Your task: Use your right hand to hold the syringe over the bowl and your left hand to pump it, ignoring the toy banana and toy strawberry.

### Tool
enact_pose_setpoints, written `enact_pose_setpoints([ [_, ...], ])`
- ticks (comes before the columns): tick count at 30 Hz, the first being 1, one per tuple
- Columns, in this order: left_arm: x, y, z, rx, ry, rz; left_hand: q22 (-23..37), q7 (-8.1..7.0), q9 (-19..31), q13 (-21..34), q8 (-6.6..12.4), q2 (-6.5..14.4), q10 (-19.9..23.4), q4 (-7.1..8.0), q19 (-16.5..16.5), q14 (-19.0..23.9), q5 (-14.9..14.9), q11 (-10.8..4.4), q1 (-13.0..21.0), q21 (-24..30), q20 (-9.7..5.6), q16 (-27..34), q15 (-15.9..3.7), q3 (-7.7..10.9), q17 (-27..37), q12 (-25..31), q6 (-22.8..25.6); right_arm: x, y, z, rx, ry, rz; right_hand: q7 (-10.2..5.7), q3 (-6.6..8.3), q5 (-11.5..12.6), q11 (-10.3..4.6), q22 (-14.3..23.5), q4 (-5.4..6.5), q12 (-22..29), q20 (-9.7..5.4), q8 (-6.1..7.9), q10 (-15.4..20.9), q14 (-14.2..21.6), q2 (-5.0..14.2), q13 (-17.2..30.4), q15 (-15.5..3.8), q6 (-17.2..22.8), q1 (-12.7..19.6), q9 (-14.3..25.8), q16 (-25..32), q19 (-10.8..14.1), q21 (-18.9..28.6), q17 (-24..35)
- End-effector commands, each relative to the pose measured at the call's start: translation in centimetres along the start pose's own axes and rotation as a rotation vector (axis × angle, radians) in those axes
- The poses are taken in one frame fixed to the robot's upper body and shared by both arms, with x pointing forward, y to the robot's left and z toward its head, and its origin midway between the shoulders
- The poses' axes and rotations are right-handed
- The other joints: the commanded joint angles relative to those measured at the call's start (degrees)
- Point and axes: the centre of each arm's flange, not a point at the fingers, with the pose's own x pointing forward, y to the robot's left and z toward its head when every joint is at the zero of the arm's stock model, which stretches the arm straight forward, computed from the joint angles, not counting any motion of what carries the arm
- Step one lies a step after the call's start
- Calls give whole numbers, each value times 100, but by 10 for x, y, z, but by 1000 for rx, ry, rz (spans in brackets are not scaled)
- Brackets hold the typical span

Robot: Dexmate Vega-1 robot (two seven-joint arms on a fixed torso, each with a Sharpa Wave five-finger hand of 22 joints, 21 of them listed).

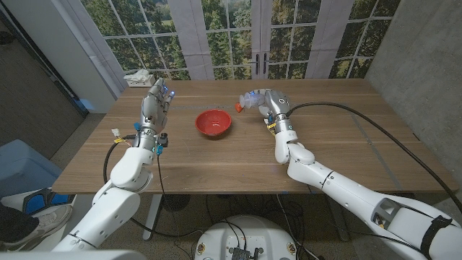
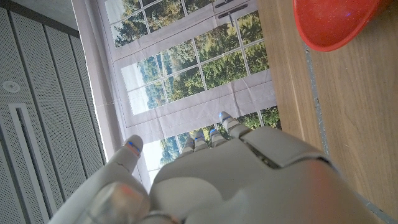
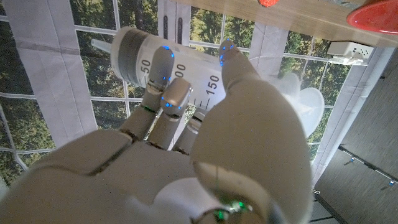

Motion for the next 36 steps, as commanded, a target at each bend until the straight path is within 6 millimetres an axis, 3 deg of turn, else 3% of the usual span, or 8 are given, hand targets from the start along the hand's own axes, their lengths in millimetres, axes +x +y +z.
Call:
enact_pose_setpoints([
  [1, -2, -2, 0, 4, 8, -12, 11, -44, -5, 7, 41, 448, -35, 45, -15, -78, 24, 20, -31, -16, -376, 5, -320, 18, -7, 45, -17, 1, 4, -16, -83, 72, 79, 1635, 4, 2, 547, 14, 84, 36, -625, 18, 1814, -38, 80, 35, -246, 1722, -42, 27, -19, -56, -14, 5],
  [36, 9, -3, 0, 10, 24, -50, 3, -85, -5, 3, 85, 328, 119, 125, 102, 83, 70, 0, -8, 22, -310, 37, -306, -64, -21, 84, 167, 24, 22, -24, -252, 255, 353, 1694, 76, -10, 594, -151, 56, 10, -555, -4, 1720, -233, 132, 39, -246, 1642, 7, 37, -82, -61, -120, -11],
])
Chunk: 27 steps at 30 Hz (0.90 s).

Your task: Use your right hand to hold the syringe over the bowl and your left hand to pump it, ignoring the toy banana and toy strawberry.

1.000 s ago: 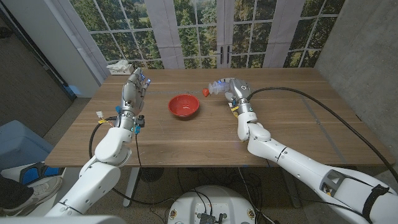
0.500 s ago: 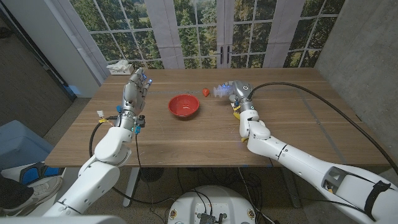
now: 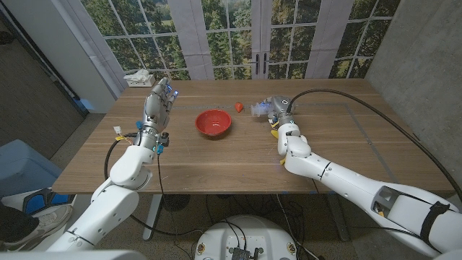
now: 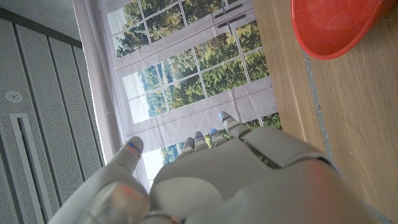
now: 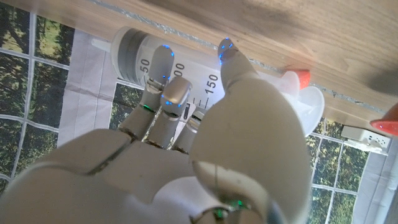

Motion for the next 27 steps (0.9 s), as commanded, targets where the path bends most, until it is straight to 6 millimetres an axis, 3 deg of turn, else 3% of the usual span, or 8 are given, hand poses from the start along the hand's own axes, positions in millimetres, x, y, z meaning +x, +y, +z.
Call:
enact_pose_setpoints([
  [1, 3, 0, -1, -5, 13, -6, 2, -9, -6, 16, 41, 325, 34, 34, 70, 44, 22, 0, -8, 23, -294, 36, -305, -21, 5, 34, 45, 12, 5, 3, -55, 81, 67, 1668, 79, -11, 596, -5, 54, 30, -580, 31, 1734, -30, 134, 19, -330, 1635, 10, 16, -14, 35, -38, 11],
  [11, 6, 1, 0, -10, 7, 0, 1, 4, -5, 16, 39, 310, 45, 40, 82, 50, 31, 17, -2, 22, -289, 29, -290, -33, 3, 31, 65, 15, 9, 1, -79, 123, 80, 1728, 215, -106, 674, -42, -23, 13, -486, 7, 1635, -97, 169, 31, -330, 1518, 93, 25, -54, 48, -118, 4],
  [15, 8, 0, 0, -12, 7, -8, 1, 3, -5, 16, 39, 308, 44, 42, 84, 49, 33, 19, 0, 21, -288, 26, -289, -36, 3, 29, 72, 17, 8, 1, -94, 146, 97, 1710, 300, -232, 641, -38, -28, 1, -377, -42, 1508, -255, 188, 69, -319, 1344, 54, 36, -123, -109, -182, -5],
  [17, 9, 0, -1, -16, 11, -14, 1, 5, -5, 16, 39, 306, 43, 43, 86, 50, 34, 17, 1, 20, -288, 25, -293, -37, 3, 27, 76, 17, 9, 1, -108, 145, 84, 1669, 417, -323, 620, -27, -17, -51, -259, -100, 1262, -615, 180, 47, -321, 1101, -72, 49, -297, -403, -275, -29],
  [21, 10, 0, -1, -24, 8, -13, 1, -3, -5, 16, 40, 304, 44, 46, 97, 52, 38, 20, 4, 22, -280, 23, -287, -41, 2, 25, 88, 17, 9, 0, -110, 143, 84, 1580, 656, -378, 627, -41, -28, -80, -92, -170, 737, -1458, 40, -54, -331, 666, -333, 64, -1041, -830, -461, -214],
  [23, 11, 1, -1, -24, 7, -14, 1, -10, -4, 16, 40, 303, 47, 47, 102, 49, 40, 29, 5, 23, -276, 20, -287, -42, 2, 25, 94, 17, 9, 1, -118, 148, 85, 1572, 816, -385, 575, -44, -10, -34, -44, -158, 560, -1628, 7, -114, -335, 505, -522, 60, -1889, -973, -555, -820],
  [25, 12, 1, 0, -22, 11, -14, 1, -23, -4, 16, 42, 301, 45, 50, 104, 49, 43, 34, 6, 22, -278, 18, -288, -45, 2, 22, 106, 17, 10, 1, -118, 146, 85, 1510, 1028, -384, 497, -41, -40, -69, 77, -241, 151, -1688, -187, -189, -320, 74, -739, 26, -2894, -1330, -747, -1572],
  [27, 12, 2, 0, -21, 5, -13, 1, -33, -4, 16, 42, 298, 42, 52, 105, 47, 45, 32, 6, 21, -278, 16, -289, -49, 3, 20, 113, 16, 11, 1, -133, 142, 74, 1459, 1270, -359, 557, -53, -54, -108, 150, -302, -489, -2159, -390, -276, -308, -383, -918, 1, -3945, -1545, -960, -2293],
])
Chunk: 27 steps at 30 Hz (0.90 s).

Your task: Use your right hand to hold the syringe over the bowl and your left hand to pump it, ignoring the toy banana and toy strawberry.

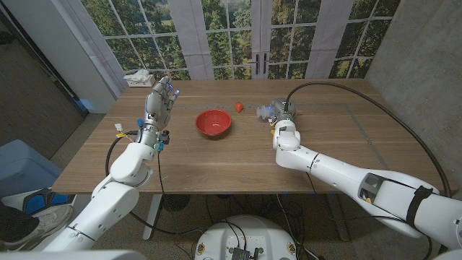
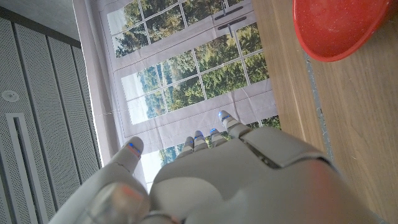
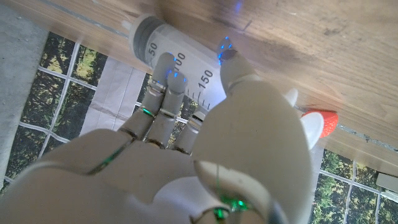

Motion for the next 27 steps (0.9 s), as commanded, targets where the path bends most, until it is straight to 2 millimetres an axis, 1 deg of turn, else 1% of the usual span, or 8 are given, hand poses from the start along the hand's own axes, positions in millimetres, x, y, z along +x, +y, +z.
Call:
enact_pose_setpoints([
  [1, 5, 1, 1, -10, -6, -5, 1, -13, -4, 15, 16, 295, -22, 9, 23, 1, 46, 3, 6, 14, -293, 9, -319, -5, 2, 13, 22, 0, 2, 2, -53, 8, -20, 458, 746, 28, 516, -3, 273, -55, 118, -141, -930, -774, -293, -176, -816, -428, -615, -42, -2688, -443, -381, -1358],
  [5, 7, 1, 0, -11, -7, -11, 1, -24, -4, 16, 12, 288, -26, 16, 25, -2, 51, 5, 5, 12, -290, 7, -324, -14, 3, 8, 25, -2, 0, 2, -61, -8, -52, 412, 955, 62, 629, -7, 305, 3, 207, -169, -2249, -1730, -520, -356, -698, -1504, -972, -96, -3886, -890, -755, -1976],
  [9, 9, 2, 0, -13, -11, -11, 1, -27, -4, 16, 8, 284, -36, 21, 21, -3, 54, 4, 4, 9, -284, 6, -323, -20, 3, 3, 25, -4, -1, 3, -72, -20, -82, 394, 990, 70, 647, -25, 314, -18, 278, -150, -2817, -2243, -573, -455, -597, -1847, -1123, -125, -4287, -1138, -1000, -2149],
  [15, 13, 2, -2, -18, -14, -19, 1, -34, -4, 16, 3, 281, -46, 26, 22, -9, 58, -2, 5, 7, -287, 3, -324, -27, 4, -2, 22, -6, -2, 1, -53, -41, -121, 337, 959, 100, 630, -39, 343, 35, 485, -139, -2987, -2533, -636, -548, -493, -2065, -1329, -154, -4519, -1679, -1358, -2260],
  [17, 15, 3, -2, -18, -13, -17, 1, -43, -3, 16, 2, 280, -47, 27, 23, -11, 59, -2, 5, 7, -286, 2, -330, -28, 4, -2, 20, -7, -4, 0, -35, -45, -130, 354, 916, 105, 651, -39, 371, 39, 509, -137, -3021, -2557, -660, -566, -475, -2105, -1418, -159, -4538, -1703, -1404, -2271],
  [22, 18, 4, -2, -14, -11, -26, 1, -58, -3, 16, -1, 278, -49, 31, 25, -14, 63, 0, 6, 6, -285, 1, -330, -34, 4, -3, 21, -10, -11, -5, 67, -104, -182, 435, 645, 136, 707, -33, 625, 83, 597, -139, -3084, -2696, -551, -650, -387, -2301, -1997, -176, -4573, -1800, -1618, -2268],
  [24, 20, 4, -2, -15, -15, -29, 2, -96, -4, 16, -2, 274, -69, 34, 16, -23, 66, -4, 6, 1, -284, -3, -331, -39, 4, -11, 22, -11, -14, -5, 93, -112, -211, 434, 525, 151, 723, -37, 646, 88, 700, -137, -3125, -2762, -595, -686, -408, -2389, -2154, -185, -4604, -1920, -1736, -2290],
  [27, 22, 4, -1, -9, -14, -37, 2, -201, -4, 16, -2, 222, -106, 28, -14, -66, 64, -8, 3, -13, -289, -16, -365, -69, 4, -24, 35, -12, -17, -7, 132, -132, -237, 434, 405, 183, 734, -42, 672, 59, 722, -129, -3271, -2981, -610, -737, -407, -2459, -2318, -195, -4712, -2007, -1866, -2337],
])
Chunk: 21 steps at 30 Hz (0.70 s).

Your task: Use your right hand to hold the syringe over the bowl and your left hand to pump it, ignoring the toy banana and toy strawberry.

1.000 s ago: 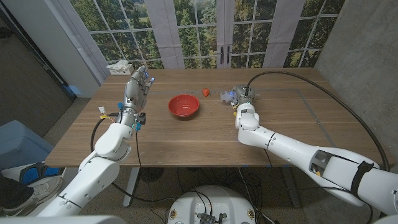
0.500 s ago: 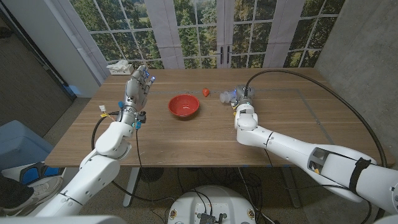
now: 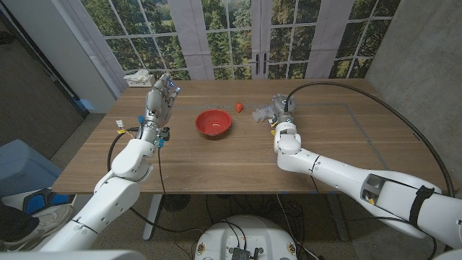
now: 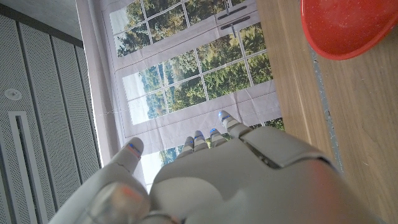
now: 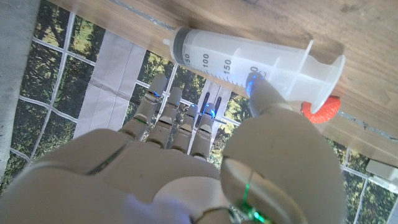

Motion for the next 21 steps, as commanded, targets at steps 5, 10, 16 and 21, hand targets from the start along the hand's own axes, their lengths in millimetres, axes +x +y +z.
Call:
enact_pose_setpoints([
  [5, 10, 2, 1, 11, 0, -15, 2, -410, -6, 16, 35, 147, -184, -5, -51, -103, 32, -32, 2, -26, -280, -17, -377, -99, 3, -40, 139, -6, -18, -7, 189, -77, -144, 81, -286, 90, 92, 8, 156, 16, 61, 31, -247, -288, 15, -115, -581, -136, -548, -8, -177, -113, -274, -118],
  [10, 11, 3, 1, 11, 6, -14, 2, -373, -5, 17, 38, 136, -206, -7, -61, -124, 33, -37, 5, -28, -284, -21, -382, -111, 3, -42, 176, -8, -23, -12, 287, -86, -159, 148, -484, 87, 142, 6, 322, 40, -41, 4, -254, -389, 31, -198, -510, -291, -984, -16, -290, -105, -431, -238],
  [16, 12, 6, 0, 9, 7, -15, 2, -335, -5, 17, 24, 128, -222, -10, -64, -132, 34, -44, 7, -28, -287, -20, -383, -119, 2, -43, 158, -10, -26, -13, 362, -119, -162, 228, -762, 92, 260, -8, 511, -40, -203, -67, -638, -848, 134, -402, -331, -874, -1580, -69, -634, -355, -884, -516],
  [21, 14, 9, -1, 9, 13, -19, 2, -330, -4, 17, 16, 121, -230, -13, -65, -141, 35, -44, 10, -28, -286, -21, -380, -126, 1, -43, 149, -11, -27, -15, 443, -143, -159, 277, -908, 72, 276, -17, 664, -41, -302, -54, -833, -1140, 278, -551, -311, -1106, -1970, -106, -853, -567, -1209, -704],
])
